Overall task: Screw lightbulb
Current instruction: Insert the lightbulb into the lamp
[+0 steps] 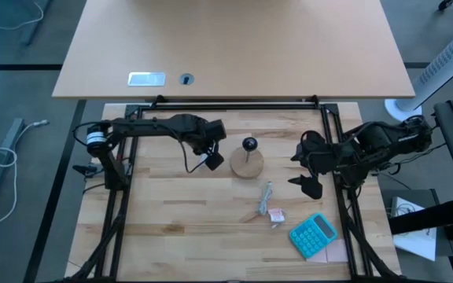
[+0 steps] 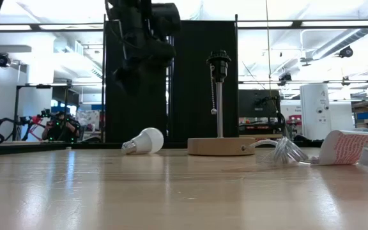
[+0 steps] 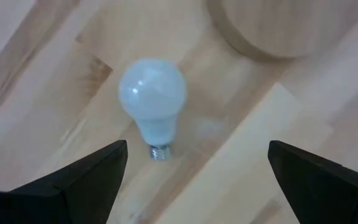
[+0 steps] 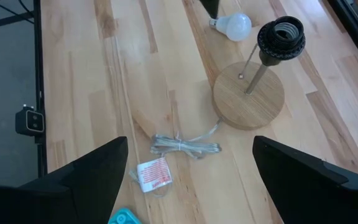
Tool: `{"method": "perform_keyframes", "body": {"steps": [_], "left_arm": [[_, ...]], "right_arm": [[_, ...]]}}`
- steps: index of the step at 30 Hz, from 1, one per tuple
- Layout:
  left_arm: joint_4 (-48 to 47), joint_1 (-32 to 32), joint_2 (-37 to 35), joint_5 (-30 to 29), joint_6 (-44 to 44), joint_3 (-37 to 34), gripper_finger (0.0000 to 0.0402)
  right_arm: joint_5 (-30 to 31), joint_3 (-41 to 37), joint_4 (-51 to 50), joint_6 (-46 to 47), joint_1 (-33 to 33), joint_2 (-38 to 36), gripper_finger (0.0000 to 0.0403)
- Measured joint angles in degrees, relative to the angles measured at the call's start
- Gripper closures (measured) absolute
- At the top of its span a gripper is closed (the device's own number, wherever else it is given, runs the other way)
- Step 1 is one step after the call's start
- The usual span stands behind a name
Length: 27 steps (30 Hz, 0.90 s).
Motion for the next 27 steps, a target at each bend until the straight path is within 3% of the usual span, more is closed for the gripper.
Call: {"method": "perform_keyframes", "body": {"steps": [6,27], "left_arm": [[4.1,0.8,3.5,-3.6,-0.6,0.0,0.0021],[7.4,1.1,12.4,-2.8,-1.5,0.0,0.0021]], "right_arm": [[0.0,-0.3,0.0,0.4,0.0,0.0,0.0061],[-0.2,-1.2,-1.0,1.2,0.0,0.0,0.0061]]}}
